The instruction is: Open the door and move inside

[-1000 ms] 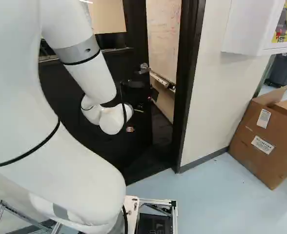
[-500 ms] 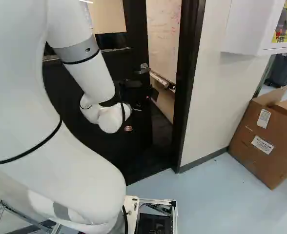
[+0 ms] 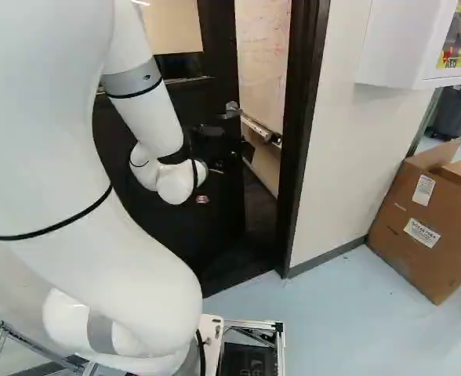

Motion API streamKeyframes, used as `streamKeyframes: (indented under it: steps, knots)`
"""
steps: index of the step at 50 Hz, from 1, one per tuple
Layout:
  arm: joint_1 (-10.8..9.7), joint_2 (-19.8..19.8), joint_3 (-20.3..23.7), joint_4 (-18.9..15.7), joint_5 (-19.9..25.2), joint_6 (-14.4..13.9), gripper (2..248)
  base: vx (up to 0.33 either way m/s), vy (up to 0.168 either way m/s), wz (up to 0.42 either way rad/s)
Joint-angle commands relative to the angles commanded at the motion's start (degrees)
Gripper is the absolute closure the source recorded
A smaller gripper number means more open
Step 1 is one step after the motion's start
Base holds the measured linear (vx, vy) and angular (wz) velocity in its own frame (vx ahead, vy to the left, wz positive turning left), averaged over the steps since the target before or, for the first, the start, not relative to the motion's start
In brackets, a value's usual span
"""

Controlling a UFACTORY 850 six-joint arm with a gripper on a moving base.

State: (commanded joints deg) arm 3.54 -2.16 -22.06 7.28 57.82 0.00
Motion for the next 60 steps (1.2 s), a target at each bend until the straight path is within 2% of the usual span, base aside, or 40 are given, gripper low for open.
streamKeyframes:
  steps: [60]
  knots:
    - [11.15, -5.53, -5.93, 11.78, 0.0, 0.0, 3, 0.0, 0.0, 0.0]
